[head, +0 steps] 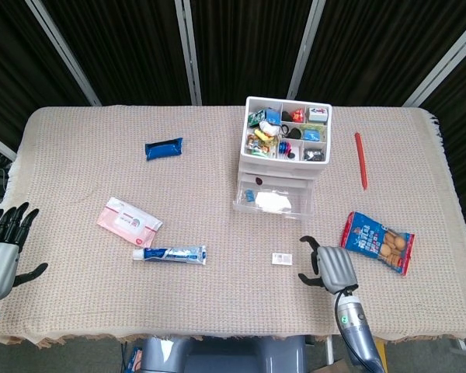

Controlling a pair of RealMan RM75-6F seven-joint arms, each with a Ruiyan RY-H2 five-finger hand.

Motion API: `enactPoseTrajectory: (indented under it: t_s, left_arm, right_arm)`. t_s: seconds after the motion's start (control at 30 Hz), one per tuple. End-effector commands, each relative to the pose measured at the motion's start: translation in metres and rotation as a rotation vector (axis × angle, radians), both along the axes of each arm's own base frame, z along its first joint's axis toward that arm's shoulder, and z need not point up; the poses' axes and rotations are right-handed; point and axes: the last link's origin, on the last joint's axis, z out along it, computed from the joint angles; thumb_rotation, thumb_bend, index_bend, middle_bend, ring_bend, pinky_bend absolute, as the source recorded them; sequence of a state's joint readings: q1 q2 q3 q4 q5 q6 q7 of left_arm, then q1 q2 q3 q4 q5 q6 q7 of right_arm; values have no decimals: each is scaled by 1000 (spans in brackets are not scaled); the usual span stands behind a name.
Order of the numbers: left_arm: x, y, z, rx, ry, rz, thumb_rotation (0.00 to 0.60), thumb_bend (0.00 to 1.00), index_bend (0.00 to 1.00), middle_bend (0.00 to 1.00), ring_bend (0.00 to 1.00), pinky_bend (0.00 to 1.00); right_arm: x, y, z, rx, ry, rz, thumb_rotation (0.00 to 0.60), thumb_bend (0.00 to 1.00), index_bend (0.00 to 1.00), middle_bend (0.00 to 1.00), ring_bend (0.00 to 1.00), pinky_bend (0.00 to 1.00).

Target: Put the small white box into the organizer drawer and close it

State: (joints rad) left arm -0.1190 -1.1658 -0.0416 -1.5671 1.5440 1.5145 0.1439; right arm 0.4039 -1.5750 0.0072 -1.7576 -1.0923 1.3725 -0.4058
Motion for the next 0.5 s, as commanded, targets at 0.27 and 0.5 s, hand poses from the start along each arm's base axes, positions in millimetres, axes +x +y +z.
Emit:
enactPoseTrajectory:
  t_s: [0.27, 0.5]
  left_arm:
    - [0, 1, 0, 0, -4, -2, 600, 132, 65, 0, 0, 0]
    - [0, 1, 0, -2, -7, -3, 600, 133, 66, 0, 0, 0]
  right_arm:
    - [-8, 1, -32, -1, 72, 35, 600, 149, 368, 785, 753, 649]
    - [-8, -4, -44, -9, 77, 27, 600, 180, 381, 785, 753, 649]
